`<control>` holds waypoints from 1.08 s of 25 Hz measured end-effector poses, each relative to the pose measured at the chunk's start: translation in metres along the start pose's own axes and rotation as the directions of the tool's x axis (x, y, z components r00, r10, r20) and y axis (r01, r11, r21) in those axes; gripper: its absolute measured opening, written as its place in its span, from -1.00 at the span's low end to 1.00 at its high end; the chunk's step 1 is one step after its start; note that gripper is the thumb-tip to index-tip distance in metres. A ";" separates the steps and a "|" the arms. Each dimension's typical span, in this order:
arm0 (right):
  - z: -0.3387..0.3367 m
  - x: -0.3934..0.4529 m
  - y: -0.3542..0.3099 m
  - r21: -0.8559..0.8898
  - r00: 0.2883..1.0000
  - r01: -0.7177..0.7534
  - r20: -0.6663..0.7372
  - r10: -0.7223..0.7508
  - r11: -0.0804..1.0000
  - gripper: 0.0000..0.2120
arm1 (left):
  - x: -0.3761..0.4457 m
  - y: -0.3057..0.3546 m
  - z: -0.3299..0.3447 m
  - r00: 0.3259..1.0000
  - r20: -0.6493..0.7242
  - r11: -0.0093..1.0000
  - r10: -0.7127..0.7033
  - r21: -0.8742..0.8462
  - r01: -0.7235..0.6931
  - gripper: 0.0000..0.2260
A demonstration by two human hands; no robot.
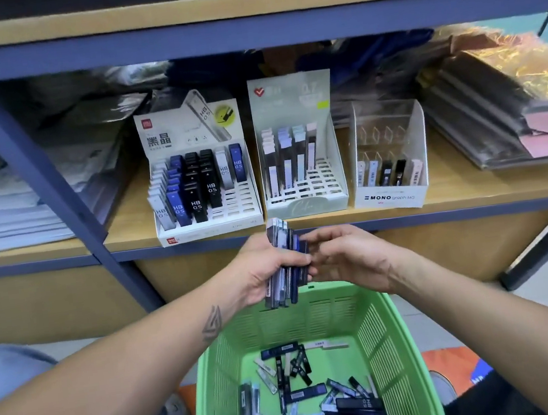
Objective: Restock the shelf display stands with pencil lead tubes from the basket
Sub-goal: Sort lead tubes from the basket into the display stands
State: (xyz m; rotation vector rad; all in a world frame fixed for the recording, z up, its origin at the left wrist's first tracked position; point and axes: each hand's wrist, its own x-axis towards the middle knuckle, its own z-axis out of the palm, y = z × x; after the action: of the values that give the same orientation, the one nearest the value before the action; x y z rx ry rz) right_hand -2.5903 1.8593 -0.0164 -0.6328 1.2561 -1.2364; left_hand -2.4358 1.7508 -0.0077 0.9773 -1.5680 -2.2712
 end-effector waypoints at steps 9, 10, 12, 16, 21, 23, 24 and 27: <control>0.014 0.008 -0.067 -0.022 0.955 0.236 -0.179 -0.236 0.972 -0.92 | -0.006 0.070 -0.010 0.998 0.051 0.999 0.048 -0.016 -0.047 -0.74; 0.014 0.009 -0.076 -0.010 0.948 0.263 -0.186 -0.260 0.965 -0.92 | -0.006 0.077 -0.013 0.998 0.050 0.999 0.041 -0.001 -0.041 -0.78; 0.013 0.012 -0.094 -0.005 0.931 0.315 -0.194 -0.310 0.949 -0.92 | -0.005 0.088 -0.015 0.998 0.046 0.997 0.037 0.059 -0.040 -0.85; 0.004 0.013 -0.122 -0.122 0.910 0.365 -0.161 -0.381 0.923 -0.86 | 0.004 0.100 -0.008 0.995 0.088 0.995 0.045 -0.094 -0.037 -0.75; -0.015 0.012 -0.130 -0.153 0.915 0.367 -0.122 -0.386 0.918 -0.80 | 0.021 0.099 0.007 0.993 0.100 0.976 0.064 -0.213 -0.041 -0.62; -0.022 0.010 -0.128 -0.131 0.922 0.359 -0.108 -0.373 0.924 -0.76 | 0.027 0.098 0.014 0.994 0.071 0.983 0.087 -0.167 -0.074 -0.63; -0.025 0.008 -0.127 -0.141 0.922 0.356 -0.109 -0.371 0.924 -0.75 | 0.030 0.097 0.018 0.993 0.051 0.986 0.105 -0.132 -0.097 -0.67; -0.036 0.002 -0.128 -0.254 0.904 0.361 -0.140 -0.403 0.898 -0.75 | 0.037 0.095 0.030 0.983 -0.009 0.983 0.182 -0.015 -0.182 -0.74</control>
State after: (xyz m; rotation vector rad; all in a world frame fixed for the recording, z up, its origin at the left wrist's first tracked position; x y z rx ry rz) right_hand -2.6668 1.8301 0.0879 -0.9814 1.4900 -1.5206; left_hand -2.5000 1.7155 0.0685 0.8018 -1.5642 -2.1498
